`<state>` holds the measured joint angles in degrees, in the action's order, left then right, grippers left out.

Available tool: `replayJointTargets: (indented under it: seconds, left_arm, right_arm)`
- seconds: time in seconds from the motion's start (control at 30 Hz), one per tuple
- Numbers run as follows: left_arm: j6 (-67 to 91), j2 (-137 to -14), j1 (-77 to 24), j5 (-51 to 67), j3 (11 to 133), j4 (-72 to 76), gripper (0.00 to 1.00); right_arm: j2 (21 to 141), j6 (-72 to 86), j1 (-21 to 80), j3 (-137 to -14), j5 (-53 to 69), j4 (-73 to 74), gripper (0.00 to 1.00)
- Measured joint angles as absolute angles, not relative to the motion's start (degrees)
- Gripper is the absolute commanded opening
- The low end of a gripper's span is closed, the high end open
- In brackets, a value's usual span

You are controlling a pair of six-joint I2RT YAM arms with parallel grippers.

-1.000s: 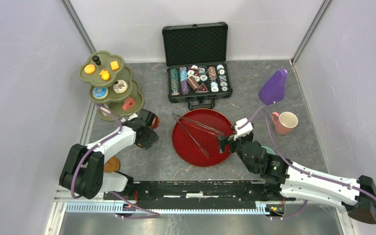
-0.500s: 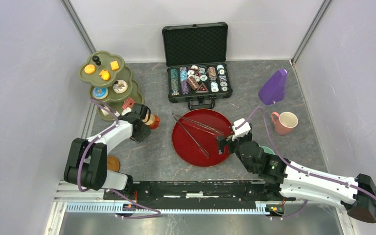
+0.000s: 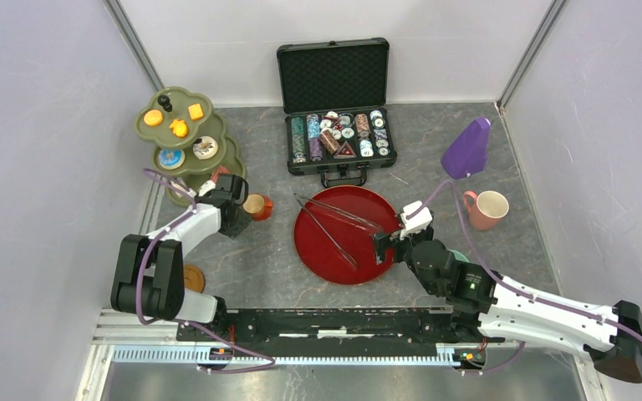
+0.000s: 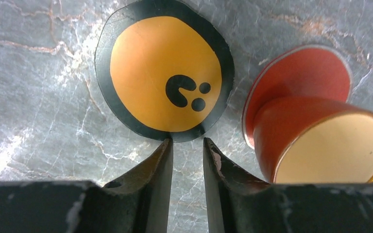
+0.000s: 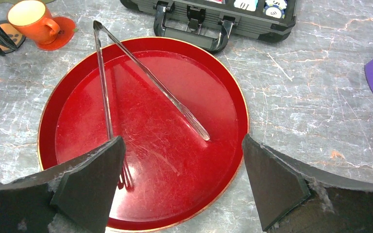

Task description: Serve the afternoon tea

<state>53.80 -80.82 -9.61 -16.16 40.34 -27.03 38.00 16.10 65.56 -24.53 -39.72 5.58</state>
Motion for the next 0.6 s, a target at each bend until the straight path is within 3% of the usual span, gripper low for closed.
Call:
replayJointTargets:
  seconds: [0.17,0.33,0.6]
  left_arm:
    - [52.93,-81.6,-7.46,-12.99,40.45,-24.38,0.36]
    - [51.79,-80.07,-7.31,-9.76,40.18,-24.1,0.54]
    - [50.68,-63.29,-7.35,-1.08,36.67,-27.62,0.76]
  right_arm:
    - [37.26,16.23,65.56,-24.69,-40.18,6.59,0.98]
    - [37.82,16.21,65.56,-24.99,-41.25,8.51,0.98]
    - [40.84,13.37,65.32,-24.99,-48.6,8.78,0.98]
